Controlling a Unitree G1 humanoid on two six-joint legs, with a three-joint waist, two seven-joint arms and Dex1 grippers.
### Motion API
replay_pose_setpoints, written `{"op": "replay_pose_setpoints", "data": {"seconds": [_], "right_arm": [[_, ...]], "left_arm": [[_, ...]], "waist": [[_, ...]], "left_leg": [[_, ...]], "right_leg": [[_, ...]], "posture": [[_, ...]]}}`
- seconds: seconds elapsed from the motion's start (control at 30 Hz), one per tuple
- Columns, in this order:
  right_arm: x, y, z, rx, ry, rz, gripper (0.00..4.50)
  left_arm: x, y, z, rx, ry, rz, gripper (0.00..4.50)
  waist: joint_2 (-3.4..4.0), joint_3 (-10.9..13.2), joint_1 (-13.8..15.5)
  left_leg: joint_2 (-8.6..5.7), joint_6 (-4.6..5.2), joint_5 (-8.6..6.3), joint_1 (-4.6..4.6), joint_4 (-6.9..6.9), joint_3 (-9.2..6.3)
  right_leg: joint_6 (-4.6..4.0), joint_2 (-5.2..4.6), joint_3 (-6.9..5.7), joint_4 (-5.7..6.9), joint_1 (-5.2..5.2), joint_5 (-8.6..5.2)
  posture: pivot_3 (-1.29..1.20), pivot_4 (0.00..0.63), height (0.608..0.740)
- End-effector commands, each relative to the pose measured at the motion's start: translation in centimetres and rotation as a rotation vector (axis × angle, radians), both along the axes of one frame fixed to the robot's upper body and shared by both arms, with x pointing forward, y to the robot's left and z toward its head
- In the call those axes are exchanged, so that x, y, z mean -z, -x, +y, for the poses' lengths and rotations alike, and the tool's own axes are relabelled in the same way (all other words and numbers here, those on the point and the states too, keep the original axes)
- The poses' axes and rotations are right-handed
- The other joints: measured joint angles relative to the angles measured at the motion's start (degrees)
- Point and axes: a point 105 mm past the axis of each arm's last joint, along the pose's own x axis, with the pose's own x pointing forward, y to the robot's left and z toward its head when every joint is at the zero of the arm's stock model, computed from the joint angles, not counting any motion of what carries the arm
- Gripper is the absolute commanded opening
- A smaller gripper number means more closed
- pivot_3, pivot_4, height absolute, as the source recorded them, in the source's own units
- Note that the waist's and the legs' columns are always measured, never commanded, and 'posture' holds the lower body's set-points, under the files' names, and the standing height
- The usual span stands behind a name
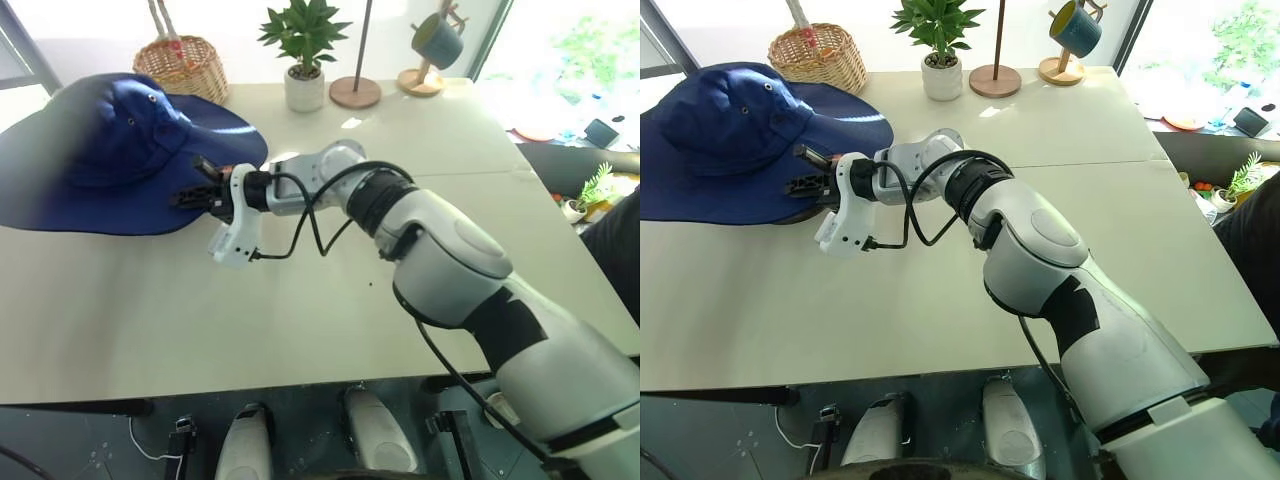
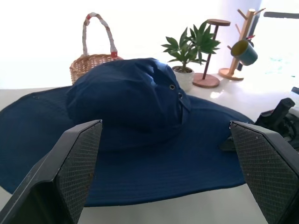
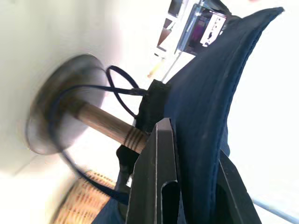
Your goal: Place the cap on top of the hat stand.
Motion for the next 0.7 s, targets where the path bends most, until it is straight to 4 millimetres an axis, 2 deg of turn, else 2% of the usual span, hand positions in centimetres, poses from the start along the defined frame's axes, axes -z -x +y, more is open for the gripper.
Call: {"op": "replay_pose_setpoints", "data": {"seconds": [0.03,0.07,0.1,0.13,0.27,0.5,0.6,0.7], "right_arm": [[-1.2,0.3,0.6,0.004,-0.054,0.027,0.02],[-1.3,0.2,0.6,0.016,-0.061,0.048,0.02],[-1.4,0.2,0.6,0.018,-0.065,0.054,0.83],[-1.6,0.3,0.5,0.013,-0.063,0.046,1.03],[-1.5,0.6,0.1,-0.006,-0.046,0.066,2.9],[-0.6,1.2,-1.6,-0.038,0.001,0.135,2.9],[0.4,0.7,-3.0,-0.003,0.015,0.187,2.9],[0.5,0.2,-4.3,0.035,-0.01,0.251,2.9]], "left_arm": [[-0.6,-0.2,0.0,0.007,-0.012,-0.01,4.5],[-0.7,-0.3,0.0,0.008,-0.011,-0.01,4.5],[-0.7,-0.4,0.1,0.012,-0.009,-0.008,4.5],[-0.6,-0.4,0.1,0.017,-0.011,-0.004,4.5],[-0.4,-0.4,0.2,0.031,-0.013,0.01,4.5],[-0.3,-0.6,0.2,0.048,-0.016,0.02,4.5],[-0.2,-1.2,0.0,0.068,-0.018,0.028,4.5],[-0.1,-1.4,0.4,0.076,-0.016,0.033,4.5]], "waist": [[0.0,0.0,0.0],[0.0,0.0,0.0],[0.0,0.0,0.0],[0.0,0.0,0.0],[0.0,0.0,0.0],[-0.01,0.0,0.1],[-0.02,0.0,0.1],[-0.02,0.0,0.1]], "left_leg": [[0.0,0.0,0.0,0.0,0.0,-0.01],[0.0,0.0,0.0,0.0,0.0,-0.02],[0.0,0.0,0.0,0.0,0.0,-0.02],[0.0,0.0,0.0,0.0,0.0,-0.02],[0.0,0.0,0.0,0.0,0.0,-0.03],[0.0,0.0,0.0,0.0,0.0,-0.03],[0.0,0.0,0.0,0.01,0.01,-0.04],[0.0,0.0,0.0,0.03,0.02,-0.03]], "right_leg": [[0.0,0.01,-0.01,0.0,0.0,0.0],[0.0,0.01,-0.02,0.01,0.0,0.0],[0.01,0.01,-0.03,0.01,0.0,0.01],[0.06,0.01,-0.02,0.01,0.0,0.03],[0.08,0.01,-0.04,0.01,0.0,0.04],[0.1,0.0,-0.04,0.01,0.03,0.06],[0.13,0.01,-0.04,0.03,0.04,0.07],[0.14,0.01,-0.04,0.04,0.05,0.08]], "posture": [[0.0,0.15,0.74],[0.0,0.15,0.74],[0.0,0.15,0.74],[0.0,0.15,0.74],[0.0,0.15,0.74],[0.0,0.15,0.74],[0.0,0.15,0.74],[0.0,0.15,0.74]]}}
